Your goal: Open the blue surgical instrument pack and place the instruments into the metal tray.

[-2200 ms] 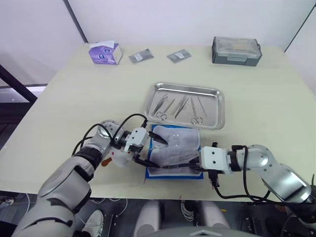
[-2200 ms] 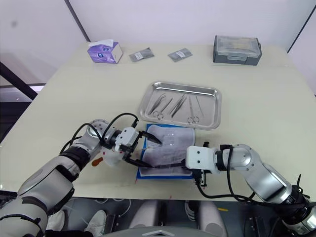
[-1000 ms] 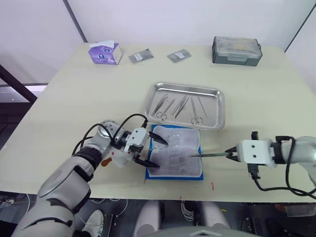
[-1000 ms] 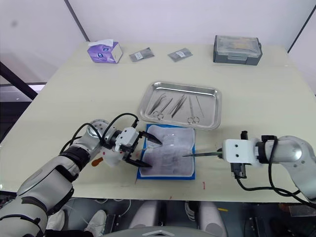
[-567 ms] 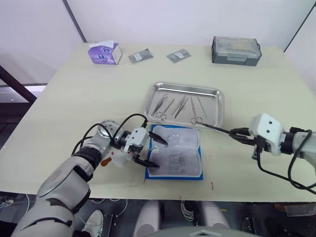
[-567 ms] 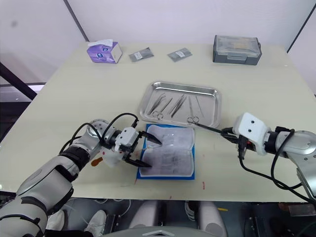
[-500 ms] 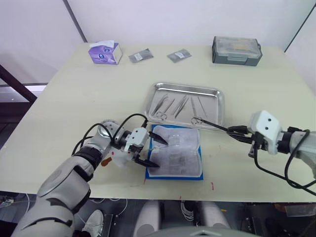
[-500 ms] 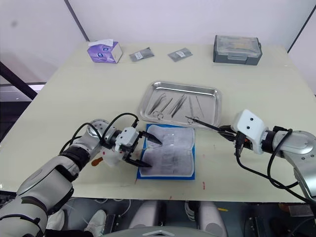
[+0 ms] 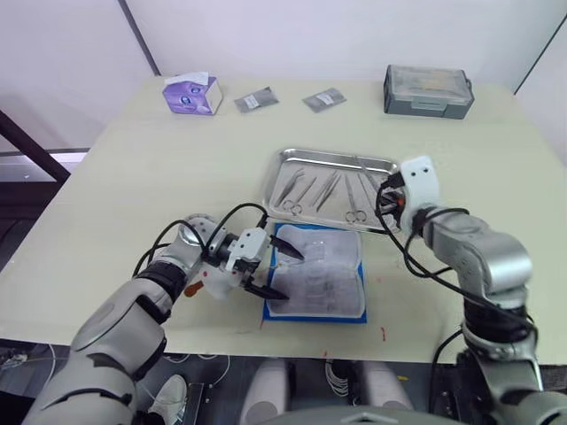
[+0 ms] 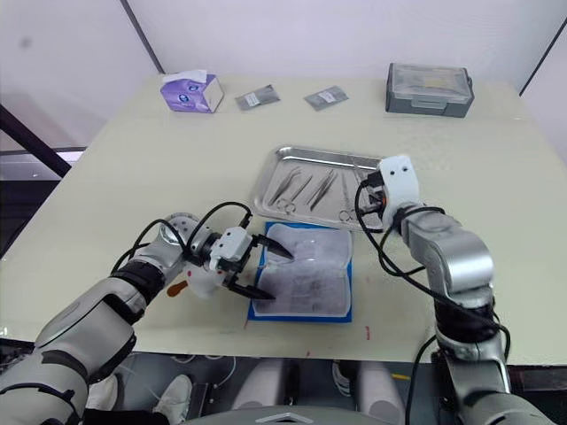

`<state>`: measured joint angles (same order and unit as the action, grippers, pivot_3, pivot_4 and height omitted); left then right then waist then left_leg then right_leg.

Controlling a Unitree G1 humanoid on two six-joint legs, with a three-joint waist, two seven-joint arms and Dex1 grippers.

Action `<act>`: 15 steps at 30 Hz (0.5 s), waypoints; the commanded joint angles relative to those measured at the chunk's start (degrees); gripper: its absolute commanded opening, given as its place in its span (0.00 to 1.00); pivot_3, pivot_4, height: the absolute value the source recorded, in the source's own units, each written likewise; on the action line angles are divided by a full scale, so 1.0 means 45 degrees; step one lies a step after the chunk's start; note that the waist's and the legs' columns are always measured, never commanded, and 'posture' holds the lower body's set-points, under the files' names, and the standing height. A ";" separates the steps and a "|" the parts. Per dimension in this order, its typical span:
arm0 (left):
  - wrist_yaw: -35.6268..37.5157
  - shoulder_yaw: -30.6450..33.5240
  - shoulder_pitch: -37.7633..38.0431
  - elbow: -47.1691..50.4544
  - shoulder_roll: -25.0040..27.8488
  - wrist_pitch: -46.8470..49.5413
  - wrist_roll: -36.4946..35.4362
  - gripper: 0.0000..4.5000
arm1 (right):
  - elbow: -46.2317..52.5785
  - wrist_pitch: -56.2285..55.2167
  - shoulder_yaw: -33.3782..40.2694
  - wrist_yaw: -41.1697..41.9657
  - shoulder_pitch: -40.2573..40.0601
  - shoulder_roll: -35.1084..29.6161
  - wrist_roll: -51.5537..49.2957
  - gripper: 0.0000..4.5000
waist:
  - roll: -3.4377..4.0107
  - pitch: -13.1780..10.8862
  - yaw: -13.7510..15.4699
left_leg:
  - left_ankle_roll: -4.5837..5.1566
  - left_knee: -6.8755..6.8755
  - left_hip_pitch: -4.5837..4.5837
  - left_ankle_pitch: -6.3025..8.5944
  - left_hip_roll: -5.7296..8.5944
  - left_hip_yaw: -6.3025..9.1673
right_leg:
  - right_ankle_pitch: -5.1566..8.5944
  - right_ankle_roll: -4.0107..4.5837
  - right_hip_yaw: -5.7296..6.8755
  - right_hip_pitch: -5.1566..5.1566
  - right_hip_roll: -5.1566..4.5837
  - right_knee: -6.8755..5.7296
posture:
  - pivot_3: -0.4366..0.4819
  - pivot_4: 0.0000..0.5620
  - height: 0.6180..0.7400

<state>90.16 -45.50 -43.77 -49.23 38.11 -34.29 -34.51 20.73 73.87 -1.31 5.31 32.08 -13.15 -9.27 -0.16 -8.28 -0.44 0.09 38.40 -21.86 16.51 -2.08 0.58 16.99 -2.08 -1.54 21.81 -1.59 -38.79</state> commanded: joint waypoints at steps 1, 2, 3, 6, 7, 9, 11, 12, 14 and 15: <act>0.0520 -0.0602 0.0435 -0.0548 -0.0247 0.0244 0.0695 1.00 | -0.0775 -0.0181 -0.0326 -0.0641 0.0323 0.0127 0.0646 0.01 | 0.0001 0.0000 -0.0005 | 0.0000 0.0000 -0.0002 0.0000 0.0000 0.0000 | 0.0000 0.0000 0.0001 0.0000 -0.0001 0.0001 | 0.48 0.27 1.00; 0.0520 -0.0594 0.0449 -0.0543 -0.0286 0.0283 0.0679 1.00 | -0.1085 -0.0347 -0.0388 -0.0719 0.0353 0.0179 0.0746 0.01 | 0.0005 0.0003 -0.0026 | 0.0000 0.0000 0.0000 0.0000 0.0000 0.0001 | 0.0000 0.0000 0.0001 -0.0001 0.0000 0.0000 | 0.48 0.27 1.00; 0.0520 -0.0589 0.0445 -0.0560 -0.0318 0.0309 0.0673 1.00 | -0.1316 -0.0477 -0.0407 -0.0761 0.0391 0.0231 0.0821 0.01 | 0.0008 0.0005 -0.0036 | 0.0000 0.0000 0.0004 0.0000 0.0001 -0.0001 | 0.0000 0.0000 -0.0005 -0.0002 0.0000 -0.0003 | 0.48 0.27 1.00; 0.0520 -0.0621 0.0400 -0.0579 -0.0385 0.0293 0.0698 1.00 | -0.1884 -0.0594 -0.0242 -0.0893 0.0498 0.0479 0.0923 0.01 | 0.0011 0.0006 -0.0037 | 0.0001 0.0000 0.0003 0.0000 0.0001 -0.0002 | 0.0000 -0.0001 -0.0005 -0.0001 0.0000 -0.0005 | 0.48 0.27 1.00; 0.0520 -0.0618 0.0391 -0.0581 -0.0398 0.0289 0.0700 1.00 | -0.1963 -0.0644 -0.0168 -0.0927 0.0507 0.0557 0.0955 0.01 | 0.0011 0.0006 -0.0034 | 0.0001 0.0000 0.0002 0.0000 0.0001 0.0001 | 0.0000 -0.0001 -0.0004 0.0000 0.0001 -0.0004 | 0.48 0.27 1.00; 0.0520 -0.0591 0.0384 -0.0600 -0.0421 0.0276 0.0688 1.00 | -0.1984 -0.0765 0.0013 -0.0910 0.0479 0.0785 0.0871 0.01 | 0.0012 0.0006 -0.0028 | 0.0001 0.0000 0.0000 0.0000 0.0002 0.0002 | 0.0000 -0.0002 -0.0003 -0.0001 -0.0001 -0.0002 | 0.48 0.27 1.00; 0.0520 -0.0567 0.0372 -0.0604 -0.0431 0.0307 0.0653 1.00 | -0.1975 -0.0727 0.0298 -0.0966 0.0422 0.1149 0.0750 0.01 | 0.0012 0.0007 -0.0036 | 0.0002 0.0000 0.0001 0.0000 0.0002 0.0004 | 0.0000 -0.0002 -0.0004 -0.0001 -0.0001 -0.0003 | 0.48 0.27 1.00; 0.0520 -0.0563 0.0368 -0.0606 -0.0433 0.0317 0.0645 1.00 | -0.1974 -0.0706 0.0371 -0.0977 0.0410 0.1246 0.0751 0.01 | 0.0012 0.0006 -0.0039 | 0.0002 0.0000 0.0002 0.0000 0.0002 0.0006 | 0.0000 -0.0002 -0.0003 -0.0002 0.0000 -0.0004 | 0.48 0.27 1.00; 0.0520 -0.0539 0.0371 -0.0634 -0.0449 0.0309 0.0645 1.00 | -0.2004 -0.0733 0.0508 -0.1052 0.0397 0.1441 0.0789 0.01 | 0.0012 0.0007 -0.0039 | 0.0002 0.0000 0.0002 0.0000 0.0002 0.0006 | 0.0000 -0.0002 -0.0003 -0.0002 0.0001 -0.0005 | 0.48 0.27 1.00; 0.0520 -0.0531 0.0362 -0.0663 -0.0465 0.0301 0.0657 1.00 | -0.2043 -0.0788 0.0464 -0.1042 0.0410 0.1429 0.0843 0.01 | 0.0012 0.0006 -0.0036 | 0.0001 0.0000 0.0002 0.0000 0.0001 0.0006 | 0.0000 -0.0002 -0.0003 -0.0002 0.0001 -0.0005 | 0.48 0.27 1.00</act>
<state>90.19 -45.38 -44.09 -50.12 37.15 -34.04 -34.51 10.21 71.53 0.28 0.93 33.10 -6.61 -5.72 -0.10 -8.25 -0.60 0.10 38.40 -21.86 16.51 -2.07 0.61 16.99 -2.10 -1.55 21.80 -1.59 -38.81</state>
